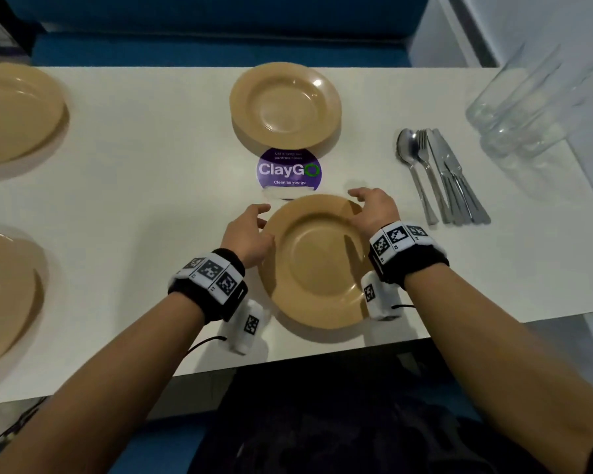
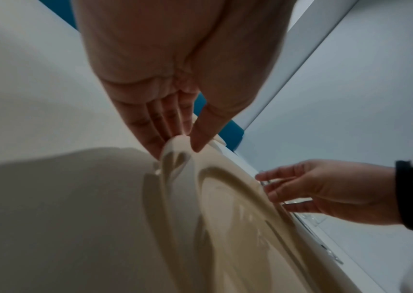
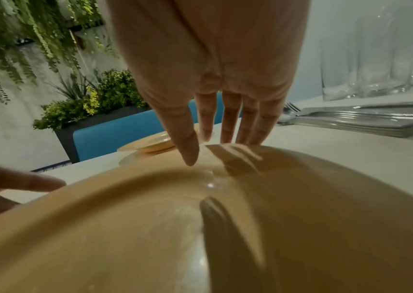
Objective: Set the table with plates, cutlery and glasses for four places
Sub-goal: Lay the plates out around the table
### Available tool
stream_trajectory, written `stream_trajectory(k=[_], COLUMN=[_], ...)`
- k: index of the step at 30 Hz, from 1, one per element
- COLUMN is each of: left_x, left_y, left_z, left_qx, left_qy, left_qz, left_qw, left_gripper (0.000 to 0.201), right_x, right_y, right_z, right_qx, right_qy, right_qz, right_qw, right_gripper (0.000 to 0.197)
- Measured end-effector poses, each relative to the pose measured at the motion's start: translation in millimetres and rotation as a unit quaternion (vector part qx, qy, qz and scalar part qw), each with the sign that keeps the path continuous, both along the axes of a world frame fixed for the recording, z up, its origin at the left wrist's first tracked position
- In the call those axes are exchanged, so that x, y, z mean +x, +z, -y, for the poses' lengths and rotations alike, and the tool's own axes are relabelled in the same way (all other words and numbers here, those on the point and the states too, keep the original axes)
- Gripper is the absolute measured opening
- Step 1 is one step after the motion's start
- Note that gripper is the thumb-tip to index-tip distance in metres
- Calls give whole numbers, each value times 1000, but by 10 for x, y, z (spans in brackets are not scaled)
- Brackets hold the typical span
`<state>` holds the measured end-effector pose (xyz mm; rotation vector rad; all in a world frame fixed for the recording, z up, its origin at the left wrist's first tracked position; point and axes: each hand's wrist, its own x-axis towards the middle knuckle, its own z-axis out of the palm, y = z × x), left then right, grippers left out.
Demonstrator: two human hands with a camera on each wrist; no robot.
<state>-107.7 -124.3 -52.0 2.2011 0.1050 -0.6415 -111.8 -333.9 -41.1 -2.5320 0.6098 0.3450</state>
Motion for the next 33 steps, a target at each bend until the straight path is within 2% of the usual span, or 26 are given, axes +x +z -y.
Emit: stream_trajectory(k=[10,17,24,27,29,33], left_x=[-179,-164,-61,52,196,767], left_y=[10,7,-7,10,36,29], left_z=[-29,-60,-67,-88,-88,-55], left_qx=[22,26,38,47,46,11], left_qy=[-20,-21,-33,-38,-22,61], left_qz=[0,6,11,10,22,39], left_qw=[1000,999,999,998,998,997], left_gripper=[47,45,43,47,47,53], right_x=[-230,-258,-154,-53,72,503], right_y=[-73,-66,-48,18,77,123], right_z=[126,119,172,211,257,316], right_qx=[39,37,46,69,97,146], right_qy=[-26,-12,6,28,10,-44], right_qz=[7,10,-27,-54,-36,6], right_qw=[999,999,999,996,995,988], right_gripper=[42,48,50,48,44,41])
